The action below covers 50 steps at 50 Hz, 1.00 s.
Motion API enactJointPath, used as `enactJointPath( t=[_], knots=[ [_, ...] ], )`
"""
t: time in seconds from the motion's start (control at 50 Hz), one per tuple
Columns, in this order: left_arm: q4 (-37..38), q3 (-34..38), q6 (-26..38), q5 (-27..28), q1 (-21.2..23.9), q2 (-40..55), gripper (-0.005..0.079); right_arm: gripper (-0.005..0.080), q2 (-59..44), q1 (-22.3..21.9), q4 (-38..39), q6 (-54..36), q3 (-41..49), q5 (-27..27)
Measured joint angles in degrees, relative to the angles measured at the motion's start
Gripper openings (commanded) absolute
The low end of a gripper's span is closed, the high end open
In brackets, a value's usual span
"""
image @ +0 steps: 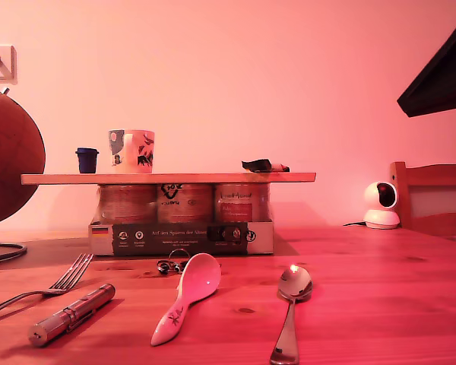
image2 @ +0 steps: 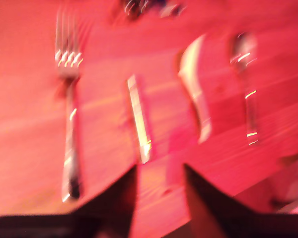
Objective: Pick up the metallic fork and place it on the shelf behind you
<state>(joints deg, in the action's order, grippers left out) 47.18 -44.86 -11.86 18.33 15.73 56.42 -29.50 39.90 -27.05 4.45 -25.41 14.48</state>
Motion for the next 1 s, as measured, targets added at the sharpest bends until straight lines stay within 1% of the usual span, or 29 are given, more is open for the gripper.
enactJointPath(
  t=[0.12, 0.32, 0.36, 0.4, 0.46, 0.5, 0.7, 0.72, 0.78, 0.84, 0.86, 0.88, 1.0],
  knots=[
    [1.3, -2.7, 0.0, -1.9, 0.0, 7.2, 0.0624, -0.0012, 0.0, 0.0, 0.0, 0.0, 0.0, 0.0],
    [1.3, -4.5, -0.9, -5.4, 0.0, 18.5, 0.0623, -0.0012, 0.0, 0.0, 0.0, 0.0, 0.0, 0.0],
    [1.3, -4.7, -0.9, -6.2, 0.0, 20.2, 0.0614, -0.0012, 0.0, 0.0, 0.0, 0.0, 0.0, 0.0],
    [1.2, -5.0, -1.0, -6.4, 0.0, 21.5, 0.0579, -0.0012, 0.0, 0.0, 0.0, 0.0, 0.0, 0.0],
    [0.5, -5.4, -0.7, -6.5, 0.0, 23.2, 0.0510, -0.0012, 0.0, 0.0, 0.0, 0.0, 0.0, 0.0],
    [0.0, -5.6, 0.0, -6.6, 0.0, 24.0, 0.0488, -0.0012, 0.0, 0.0, 0.0, 0.0, 0.0, 0.0],
    [-3.8, -7.6, 0.1, -6.7, 0.0, 26.4, 0.0485, -0.0012, 0.0, 0.0, 0.0, 0.0, 0.0, 0.0],
    [-3.9, -7.8, 3.0, -6.7, 0.0, 26.5, 0.0485, -0.0012, 0.0, 0.0, 0.0, 0.0, 0.0, 0.0],
    [-4.7, -8.1, 3.9, -7.1, 0.0, 26.9, 0.0484, -0.0012, 0.0, 0.0, 0.0, 0.0, 0.0, 0.0],
    [-5.5, -8.2, 3.9, -8.2, 0.0, 27.6, 0.0484, -0.0012, 0.0, 0.0, 0.0, 0.0, 0.0, 0.0],
    [-5.7, -8.2, 5.8, -8.5, 0.0, 27.9, 0.0484, -0.0012, 0.0, 0.0, 0.0, 0.0, 0.0, 0.0],
    [-5.9, -8.2, 6.1, -9.0, 0.0, 28.3, 0.0484, -0.0012, 0.0, 0.0, 0.0, 0.0, 0.0, 0.0],
    [-7.2, -8.2, 6.6, -12.3, 0.0, 31.1, 0.0485, -0.0012, 0.0, 0.0, 0.0, 0.0, 0.0, -0.1]
  ],
)
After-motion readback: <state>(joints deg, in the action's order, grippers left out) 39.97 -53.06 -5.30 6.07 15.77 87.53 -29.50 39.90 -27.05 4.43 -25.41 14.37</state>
